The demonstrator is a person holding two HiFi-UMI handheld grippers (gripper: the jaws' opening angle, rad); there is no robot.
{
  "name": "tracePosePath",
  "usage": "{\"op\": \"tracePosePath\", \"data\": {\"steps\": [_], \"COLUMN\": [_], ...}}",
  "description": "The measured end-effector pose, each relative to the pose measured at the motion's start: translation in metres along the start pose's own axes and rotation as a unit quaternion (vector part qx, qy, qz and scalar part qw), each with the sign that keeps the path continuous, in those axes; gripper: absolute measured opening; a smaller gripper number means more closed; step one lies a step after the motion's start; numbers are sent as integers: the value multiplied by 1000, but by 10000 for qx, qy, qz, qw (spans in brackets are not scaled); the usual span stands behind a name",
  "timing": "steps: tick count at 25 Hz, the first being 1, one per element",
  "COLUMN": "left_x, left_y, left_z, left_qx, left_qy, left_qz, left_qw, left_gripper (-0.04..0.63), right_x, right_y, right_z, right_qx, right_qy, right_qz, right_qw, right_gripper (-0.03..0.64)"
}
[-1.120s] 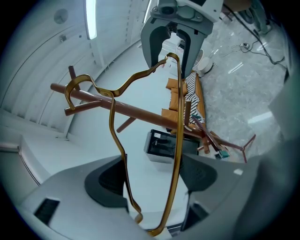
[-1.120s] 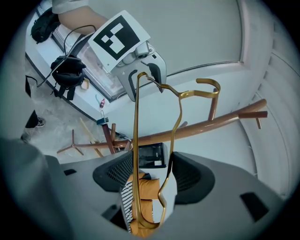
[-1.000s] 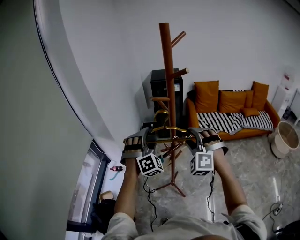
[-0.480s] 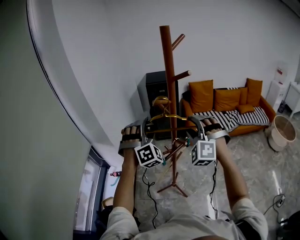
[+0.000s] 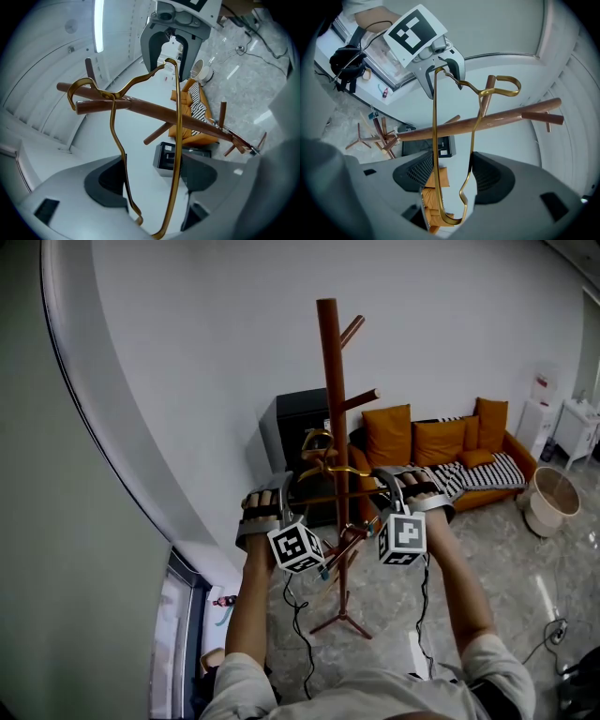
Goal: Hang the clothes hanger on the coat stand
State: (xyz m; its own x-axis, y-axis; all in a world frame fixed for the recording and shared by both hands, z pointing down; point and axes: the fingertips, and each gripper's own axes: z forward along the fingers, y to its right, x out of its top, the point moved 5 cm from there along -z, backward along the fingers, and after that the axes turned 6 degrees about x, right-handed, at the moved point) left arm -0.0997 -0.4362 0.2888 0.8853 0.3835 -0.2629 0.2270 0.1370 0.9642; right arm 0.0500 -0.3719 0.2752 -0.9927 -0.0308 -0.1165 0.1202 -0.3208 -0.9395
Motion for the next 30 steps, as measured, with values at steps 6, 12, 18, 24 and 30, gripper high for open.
{"op": "tracePosePath", "data": {"steps": [6, 12, 18, 24, 30], "left_x": [-1, -3, 0, 2, 3], "left_y": [0, 6, 8, 11, 14], "left_z": [6, 8, 12, 9, 12], "left_qx": [-34, -72, -92, -118, -151], "left_qy": [105, 220, 304, 328, 393], "left_qz": [-2, -4, -57, -109, -178], "left_qw": [9999, 9997, 9995, 9993, 9990], "left_gripper": [348, 348, 348, 348, 348], "right_x": [-1, 0, -3, -3, -4], "right_y": [0, -4, -5, -7, -9], "right_z": [6, 9, 10, 3, 3], "right_qx": [-24, -6, -18, -14, -20], "right_qy": [-153, -335, -418, -560, -728], "right_qz": [36, 21, -15, -45, -50], "right_qw": [9999, 9994, 9991, 9984, 9973], "right_gripper": [255, 255, 255, 255, 255]}}
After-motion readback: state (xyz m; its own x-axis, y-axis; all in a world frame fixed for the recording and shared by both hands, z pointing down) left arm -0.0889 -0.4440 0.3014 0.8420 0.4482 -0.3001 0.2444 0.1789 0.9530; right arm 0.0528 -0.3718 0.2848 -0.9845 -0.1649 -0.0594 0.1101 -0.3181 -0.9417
